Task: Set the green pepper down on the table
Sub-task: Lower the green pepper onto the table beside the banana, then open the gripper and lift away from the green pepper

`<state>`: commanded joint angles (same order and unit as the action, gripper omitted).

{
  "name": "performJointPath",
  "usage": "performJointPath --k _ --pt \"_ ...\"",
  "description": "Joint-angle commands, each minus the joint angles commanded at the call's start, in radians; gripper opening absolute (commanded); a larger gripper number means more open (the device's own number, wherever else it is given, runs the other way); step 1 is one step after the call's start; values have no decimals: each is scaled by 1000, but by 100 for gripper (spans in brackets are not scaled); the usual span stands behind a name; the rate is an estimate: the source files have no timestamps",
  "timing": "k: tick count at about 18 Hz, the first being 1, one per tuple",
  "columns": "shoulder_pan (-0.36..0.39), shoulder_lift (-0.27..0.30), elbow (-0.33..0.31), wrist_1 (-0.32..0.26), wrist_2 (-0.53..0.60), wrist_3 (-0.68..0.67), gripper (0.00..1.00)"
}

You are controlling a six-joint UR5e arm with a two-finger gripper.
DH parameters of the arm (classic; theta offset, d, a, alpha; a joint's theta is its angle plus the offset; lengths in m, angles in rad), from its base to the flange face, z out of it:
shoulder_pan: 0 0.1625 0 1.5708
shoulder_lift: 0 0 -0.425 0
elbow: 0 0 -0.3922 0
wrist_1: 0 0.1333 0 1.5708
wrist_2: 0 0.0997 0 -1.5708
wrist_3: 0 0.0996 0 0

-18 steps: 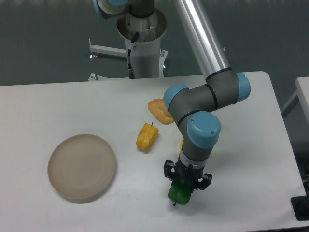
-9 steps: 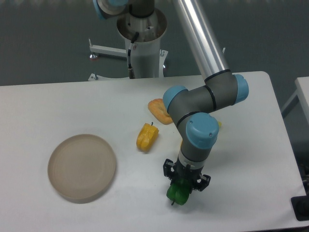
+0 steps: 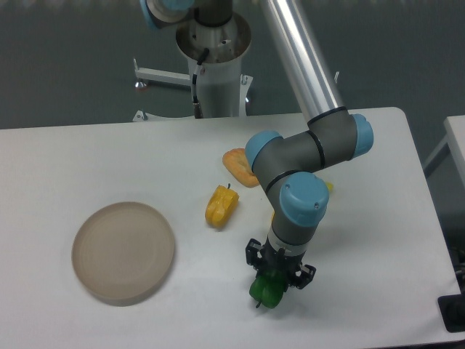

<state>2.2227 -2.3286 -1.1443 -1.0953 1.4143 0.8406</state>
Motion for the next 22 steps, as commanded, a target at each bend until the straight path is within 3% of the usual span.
performJointPath --k 11,13,14,16,18,22 --pt "0 3 -11 0 0 2 41" --pt "0 3 -11 2 0 2 51" --pt "0 3 -11 0 0 2 61" --pt "2 5 -11 2 0 2 91" --pt "3 9 -11 0 0 2 100" --pt "12 14 1 0 0 0 100"
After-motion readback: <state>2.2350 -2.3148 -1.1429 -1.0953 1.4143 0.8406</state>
